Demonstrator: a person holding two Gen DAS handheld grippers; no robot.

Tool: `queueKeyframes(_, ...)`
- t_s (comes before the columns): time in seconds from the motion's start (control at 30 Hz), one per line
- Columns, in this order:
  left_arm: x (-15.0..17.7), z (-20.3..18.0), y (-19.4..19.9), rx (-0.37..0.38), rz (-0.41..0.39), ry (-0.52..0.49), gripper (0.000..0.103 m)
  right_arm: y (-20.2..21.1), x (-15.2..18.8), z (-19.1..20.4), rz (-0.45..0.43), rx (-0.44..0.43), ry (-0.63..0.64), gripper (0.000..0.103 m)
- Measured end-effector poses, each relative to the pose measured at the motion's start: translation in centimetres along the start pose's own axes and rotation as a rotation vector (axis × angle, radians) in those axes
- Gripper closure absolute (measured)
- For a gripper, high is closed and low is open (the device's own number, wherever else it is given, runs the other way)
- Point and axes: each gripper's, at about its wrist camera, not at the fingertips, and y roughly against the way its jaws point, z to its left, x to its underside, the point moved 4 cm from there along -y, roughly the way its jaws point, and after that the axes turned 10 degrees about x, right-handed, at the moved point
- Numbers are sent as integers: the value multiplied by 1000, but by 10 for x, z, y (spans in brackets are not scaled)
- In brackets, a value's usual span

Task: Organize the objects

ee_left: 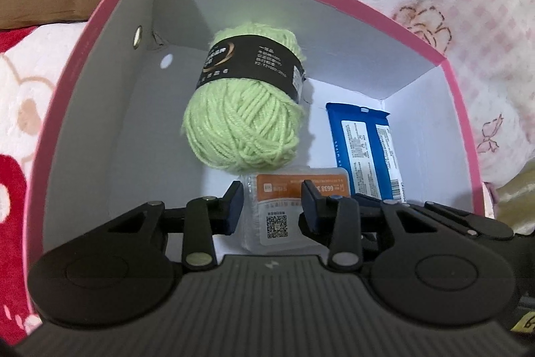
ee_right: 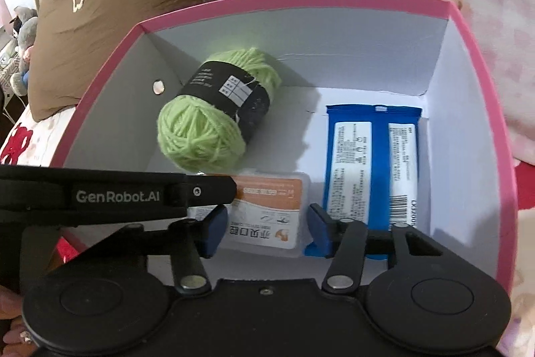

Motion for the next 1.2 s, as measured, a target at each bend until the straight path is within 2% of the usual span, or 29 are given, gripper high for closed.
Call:
queueKeyframes(0.2, 5, -6, 1, -18, -6, -25, 67, 1, 1, -2, -8, 14, 5, 46)
queueKeyframes(0.33, 0, -15, 5, -36, 21, -61, 67, 3, 2, 0, -37, 43, 47, 46)
queueKeyframes(0.4, -2, -21, 15, -55, 20, -86, 63, 6, 1, 2, -44, 60, 56, 46)
queueKeyframes(0.6, -6, -31, 45, -70, 39, -87, 62, 37, -3, 2, -94, 28, 42, 46)
queueKeyframes(0.73, -5, -42, 67, -49, 58, -73, 62, 59, -3, 4, -102, 35, 45, 46)
queueKeyframes(0.93, -4, -68, 99, -20, 72, -125, 60, 92, -5, 4, -111, 55, 48, 45)
queueKeyframes(1.13, 6, -88, 130, -47, 116, -171, 50, 128, -3, 12, -113, 65, 87, 43)
queueKeyframes(1.2, 8, -91, 145, -43, 97, -181, 45, 141, -1, 14, -122, 83, 104, 38)
